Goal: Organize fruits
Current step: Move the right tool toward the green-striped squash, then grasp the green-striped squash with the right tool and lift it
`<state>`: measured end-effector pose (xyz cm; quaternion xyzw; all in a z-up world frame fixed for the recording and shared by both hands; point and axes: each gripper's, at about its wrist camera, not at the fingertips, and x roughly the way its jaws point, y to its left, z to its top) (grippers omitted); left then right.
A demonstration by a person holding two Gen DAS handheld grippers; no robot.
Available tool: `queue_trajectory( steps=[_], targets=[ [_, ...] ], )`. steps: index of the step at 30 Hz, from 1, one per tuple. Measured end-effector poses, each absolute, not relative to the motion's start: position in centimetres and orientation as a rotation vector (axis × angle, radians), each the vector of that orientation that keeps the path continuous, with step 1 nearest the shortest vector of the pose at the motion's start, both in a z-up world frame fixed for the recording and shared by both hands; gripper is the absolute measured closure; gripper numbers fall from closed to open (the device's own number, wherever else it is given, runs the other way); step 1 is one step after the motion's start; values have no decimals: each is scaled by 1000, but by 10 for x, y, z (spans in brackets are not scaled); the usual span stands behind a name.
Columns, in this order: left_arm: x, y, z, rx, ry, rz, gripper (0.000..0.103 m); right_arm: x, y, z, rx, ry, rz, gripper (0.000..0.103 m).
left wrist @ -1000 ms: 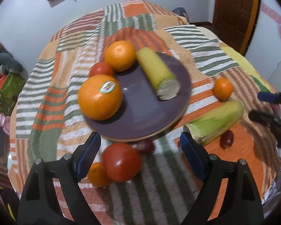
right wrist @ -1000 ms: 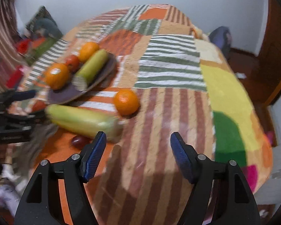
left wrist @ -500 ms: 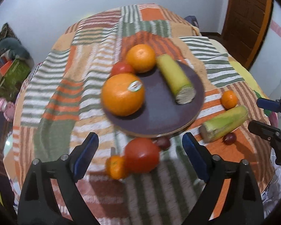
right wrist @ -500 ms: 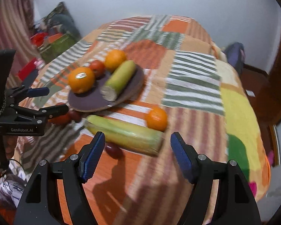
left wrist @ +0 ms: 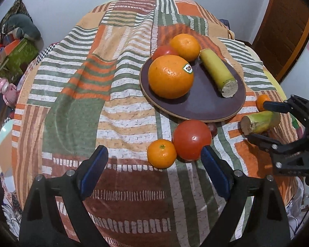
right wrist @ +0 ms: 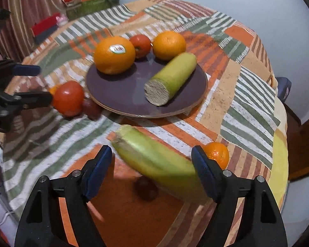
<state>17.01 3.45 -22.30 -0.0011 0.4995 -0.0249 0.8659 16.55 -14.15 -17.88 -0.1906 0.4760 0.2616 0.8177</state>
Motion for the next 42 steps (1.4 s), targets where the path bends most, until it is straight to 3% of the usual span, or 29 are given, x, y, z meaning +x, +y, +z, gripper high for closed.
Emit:
queue_trajectory(
  steps=[2,9,16,21,30,32,42],
  targets=[
    [170,33,-224,-5,1047,-60,11,166,-142,-179,-403,1022,560,26],
    [178,21,-226,19,1043,-115,11,170,-147,-173,-344,1002,590,51],
    [193,6,-233,71,1050,-172,11,171,-156,-161,-296,954,580,60],
    [199,0,-237,93,1062,-197,24,176,-166,-150,-260,917,542,66],
    [198,2,-238,53,1078,-226,45,182,-195,-132,-139,870,464,71],
    [197,2,-235,32,1082,-249,57,180,-199,-127,-118,860,462,71],
    [191,5,-222,10,1048,-234,58,174,-204,-108,-74,806,470,71]
  ],
)
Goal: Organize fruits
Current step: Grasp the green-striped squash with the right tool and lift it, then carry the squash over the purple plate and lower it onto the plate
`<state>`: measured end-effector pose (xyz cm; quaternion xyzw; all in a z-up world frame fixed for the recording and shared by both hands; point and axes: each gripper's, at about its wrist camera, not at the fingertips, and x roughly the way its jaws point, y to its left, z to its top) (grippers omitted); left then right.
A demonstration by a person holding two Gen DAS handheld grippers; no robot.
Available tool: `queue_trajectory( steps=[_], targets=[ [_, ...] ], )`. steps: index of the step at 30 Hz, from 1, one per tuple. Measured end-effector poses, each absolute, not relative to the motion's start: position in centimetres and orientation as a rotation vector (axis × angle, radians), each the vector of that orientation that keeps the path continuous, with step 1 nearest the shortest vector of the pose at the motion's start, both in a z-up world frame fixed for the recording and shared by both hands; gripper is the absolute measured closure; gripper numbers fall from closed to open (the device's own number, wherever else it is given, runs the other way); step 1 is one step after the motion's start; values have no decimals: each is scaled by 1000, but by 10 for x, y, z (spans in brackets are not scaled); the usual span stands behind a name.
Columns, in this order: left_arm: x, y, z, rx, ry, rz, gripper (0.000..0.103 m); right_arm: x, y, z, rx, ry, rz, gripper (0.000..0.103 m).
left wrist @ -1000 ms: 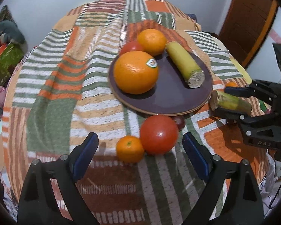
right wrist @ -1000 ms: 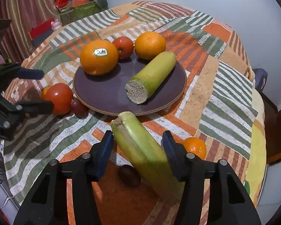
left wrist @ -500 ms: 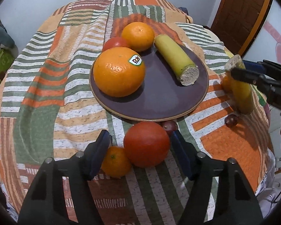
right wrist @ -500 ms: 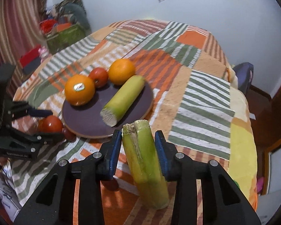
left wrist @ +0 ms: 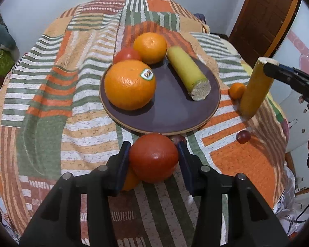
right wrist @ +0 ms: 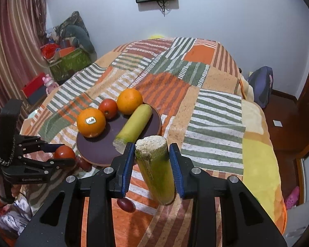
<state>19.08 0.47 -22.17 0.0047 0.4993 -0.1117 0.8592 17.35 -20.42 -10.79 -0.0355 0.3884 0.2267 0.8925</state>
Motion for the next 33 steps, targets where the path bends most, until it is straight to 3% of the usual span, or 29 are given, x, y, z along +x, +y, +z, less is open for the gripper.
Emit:
queue_trajectory(
  steps=[12,33],
  targets=[
    [201,3,-194,-17,972,-236,58,174,-198,-84,-39,747,508,72],
    [232,3,-217,-24,1013,-218,58,198,-121,-93,-26,777,684,72]
  ],
)
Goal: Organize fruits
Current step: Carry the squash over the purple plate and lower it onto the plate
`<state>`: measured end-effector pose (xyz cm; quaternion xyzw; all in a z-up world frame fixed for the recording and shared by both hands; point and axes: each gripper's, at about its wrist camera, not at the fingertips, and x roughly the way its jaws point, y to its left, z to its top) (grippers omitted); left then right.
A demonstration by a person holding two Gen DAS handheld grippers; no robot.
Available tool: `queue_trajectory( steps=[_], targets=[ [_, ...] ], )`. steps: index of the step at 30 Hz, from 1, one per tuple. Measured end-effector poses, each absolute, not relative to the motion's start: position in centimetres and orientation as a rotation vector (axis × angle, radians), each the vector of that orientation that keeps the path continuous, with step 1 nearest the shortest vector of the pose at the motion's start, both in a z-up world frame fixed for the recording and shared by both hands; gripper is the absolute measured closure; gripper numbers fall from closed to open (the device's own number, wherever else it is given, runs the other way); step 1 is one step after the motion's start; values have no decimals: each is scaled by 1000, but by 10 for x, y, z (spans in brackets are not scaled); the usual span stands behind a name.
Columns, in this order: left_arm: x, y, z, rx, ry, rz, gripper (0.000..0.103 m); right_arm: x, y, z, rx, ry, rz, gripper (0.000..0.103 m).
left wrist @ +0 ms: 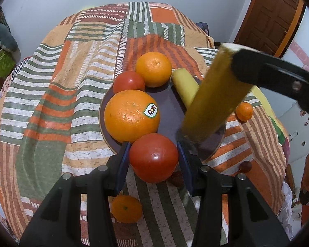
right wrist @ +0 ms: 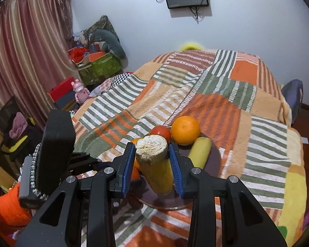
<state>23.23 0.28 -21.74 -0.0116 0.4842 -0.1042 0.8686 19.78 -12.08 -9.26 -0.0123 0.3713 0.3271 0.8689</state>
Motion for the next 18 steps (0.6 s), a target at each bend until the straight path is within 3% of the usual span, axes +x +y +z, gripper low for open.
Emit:
queue_trajectory(
  steps=[10,18],
  targets=[
    [237,-3,-220,2,1002,-222,57,226,-106,-115,-9,842,667,72],
    [237,0,-223,3,1005,-203,38,241,-95,-114,-68,811,624,72]
  ],
)
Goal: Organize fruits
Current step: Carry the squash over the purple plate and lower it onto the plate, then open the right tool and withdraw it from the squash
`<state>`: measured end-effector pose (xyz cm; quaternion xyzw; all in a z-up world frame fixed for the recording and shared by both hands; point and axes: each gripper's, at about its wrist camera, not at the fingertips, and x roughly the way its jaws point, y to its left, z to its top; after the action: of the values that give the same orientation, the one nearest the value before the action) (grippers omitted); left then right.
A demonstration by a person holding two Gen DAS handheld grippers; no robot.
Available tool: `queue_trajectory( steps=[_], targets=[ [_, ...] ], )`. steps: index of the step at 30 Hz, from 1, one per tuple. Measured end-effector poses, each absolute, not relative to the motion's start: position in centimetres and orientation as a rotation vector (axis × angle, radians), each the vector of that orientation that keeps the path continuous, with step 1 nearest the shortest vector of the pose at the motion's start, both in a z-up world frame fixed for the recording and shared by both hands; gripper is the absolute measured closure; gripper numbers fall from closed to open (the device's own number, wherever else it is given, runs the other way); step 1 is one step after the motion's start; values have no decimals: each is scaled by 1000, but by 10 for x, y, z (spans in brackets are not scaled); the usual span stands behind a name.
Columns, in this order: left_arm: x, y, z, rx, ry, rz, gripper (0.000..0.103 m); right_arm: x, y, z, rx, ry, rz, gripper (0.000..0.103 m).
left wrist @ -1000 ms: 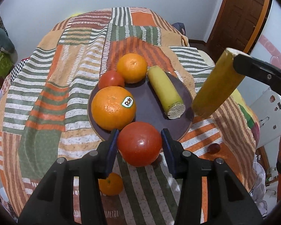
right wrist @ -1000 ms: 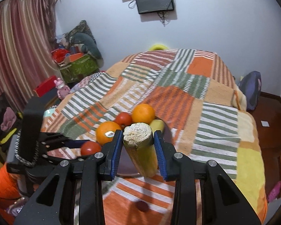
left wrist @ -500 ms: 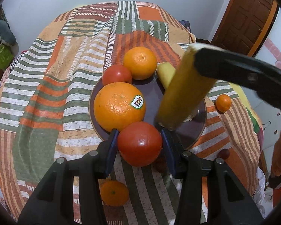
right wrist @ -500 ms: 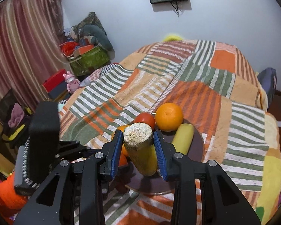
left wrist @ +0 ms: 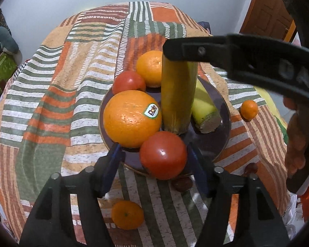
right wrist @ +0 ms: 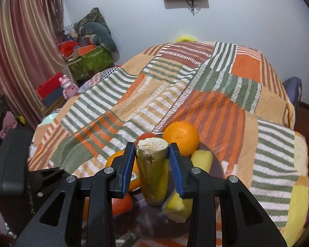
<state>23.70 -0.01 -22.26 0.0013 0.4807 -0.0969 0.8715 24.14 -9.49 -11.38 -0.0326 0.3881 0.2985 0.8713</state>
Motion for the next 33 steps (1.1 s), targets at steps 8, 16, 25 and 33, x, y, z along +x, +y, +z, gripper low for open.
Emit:
queue_trajectory(
  steps=[8,16,25,33],
  targets=[
    [233,2,-218,17,989,-197,37,248,-99,-128,-32,881,639,72],
    [226,9,-206,16,960,-172,37,233,-112,-117,-57,841,610,72],
    [209,30,-183,1,914,-125,34,201,-148,-109,-83,828,547,71],
    [185,42,-190,22,949,-104,34,169,-166,-119,-87,868,516,71]
  ],
)
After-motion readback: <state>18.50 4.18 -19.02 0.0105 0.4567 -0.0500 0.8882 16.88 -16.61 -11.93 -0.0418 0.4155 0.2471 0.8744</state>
